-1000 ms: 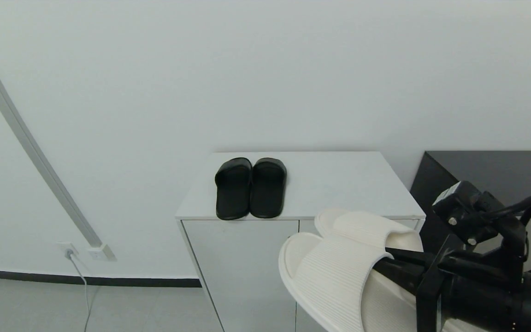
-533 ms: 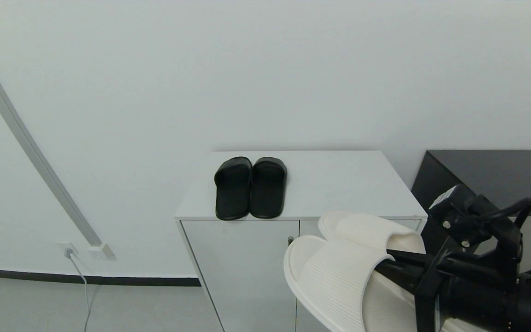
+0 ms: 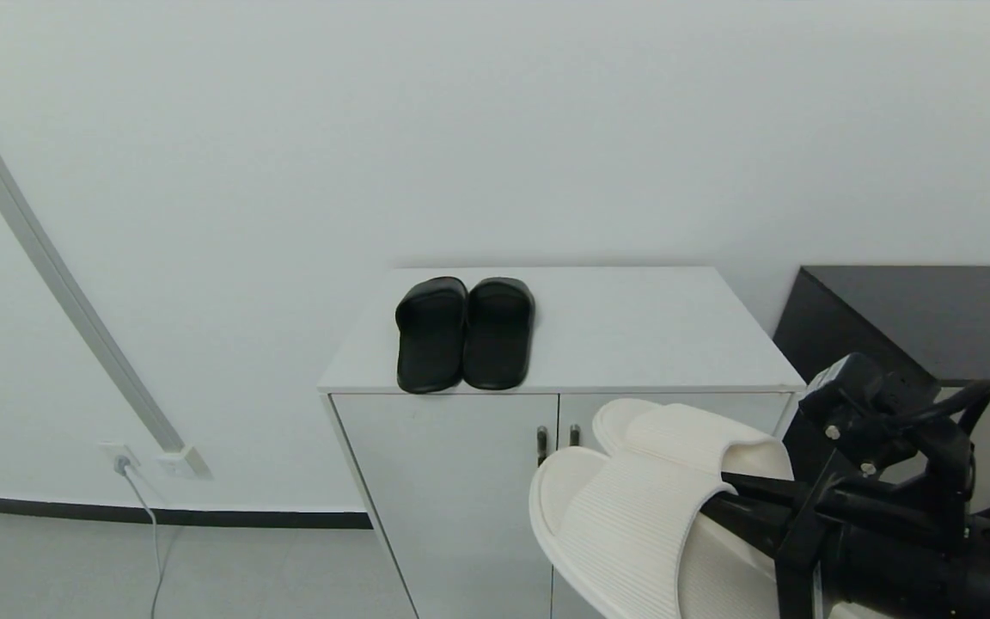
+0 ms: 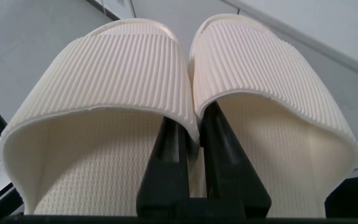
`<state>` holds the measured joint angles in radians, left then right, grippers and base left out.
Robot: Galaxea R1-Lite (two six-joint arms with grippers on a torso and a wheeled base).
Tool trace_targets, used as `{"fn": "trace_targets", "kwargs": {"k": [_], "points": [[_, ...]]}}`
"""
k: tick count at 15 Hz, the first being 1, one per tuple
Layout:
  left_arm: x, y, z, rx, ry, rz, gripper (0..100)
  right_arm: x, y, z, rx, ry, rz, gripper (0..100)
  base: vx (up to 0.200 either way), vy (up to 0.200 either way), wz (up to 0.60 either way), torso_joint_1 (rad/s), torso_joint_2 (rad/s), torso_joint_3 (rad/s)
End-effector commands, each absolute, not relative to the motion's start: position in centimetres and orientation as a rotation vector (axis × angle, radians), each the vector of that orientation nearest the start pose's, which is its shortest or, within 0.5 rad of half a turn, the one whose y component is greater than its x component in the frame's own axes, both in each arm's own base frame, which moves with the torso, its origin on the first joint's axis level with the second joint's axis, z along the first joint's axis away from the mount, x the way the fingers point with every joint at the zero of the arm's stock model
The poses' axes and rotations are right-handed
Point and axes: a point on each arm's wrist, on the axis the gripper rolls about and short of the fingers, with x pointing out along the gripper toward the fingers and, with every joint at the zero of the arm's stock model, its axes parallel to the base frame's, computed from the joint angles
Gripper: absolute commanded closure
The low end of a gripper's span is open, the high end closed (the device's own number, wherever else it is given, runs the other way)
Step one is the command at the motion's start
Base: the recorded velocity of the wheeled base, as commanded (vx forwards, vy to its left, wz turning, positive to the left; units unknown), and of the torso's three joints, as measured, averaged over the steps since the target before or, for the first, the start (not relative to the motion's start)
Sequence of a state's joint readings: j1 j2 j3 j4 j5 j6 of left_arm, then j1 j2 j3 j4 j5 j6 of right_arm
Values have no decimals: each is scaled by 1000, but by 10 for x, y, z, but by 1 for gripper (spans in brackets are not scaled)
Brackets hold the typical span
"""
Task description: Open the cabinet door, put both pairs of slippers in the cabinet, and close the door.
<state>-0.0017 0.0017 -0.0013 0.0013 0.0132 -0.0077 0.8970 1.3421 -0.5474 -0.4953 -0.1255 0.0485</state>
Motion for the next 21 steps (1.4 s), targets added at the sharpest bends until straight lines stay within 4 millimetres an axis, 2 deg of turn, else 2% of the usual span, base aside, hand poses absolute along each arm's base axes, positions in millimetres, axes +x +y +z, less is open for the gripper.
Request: {"fn": "trace_targets", "kwargs": {"k": [1,9,10,21], "points": [[-23,0,76,-8,1,12,100,131,159,190,-104,286,759,100,0,0,0,-212,525,290],[-23,0,76,-3,2,8,100,129,158,187,-110,295,761,100,0,0,0,-220,543,315],[-23,0,76,-3,2,6,0,129,158,187,-110,295,761,100,0,0,0,-193,515,315],[-23,0,75,-3,3,8,0,126,158,185,-138,289,774,100,0,0,0,-152,481,326]]}}
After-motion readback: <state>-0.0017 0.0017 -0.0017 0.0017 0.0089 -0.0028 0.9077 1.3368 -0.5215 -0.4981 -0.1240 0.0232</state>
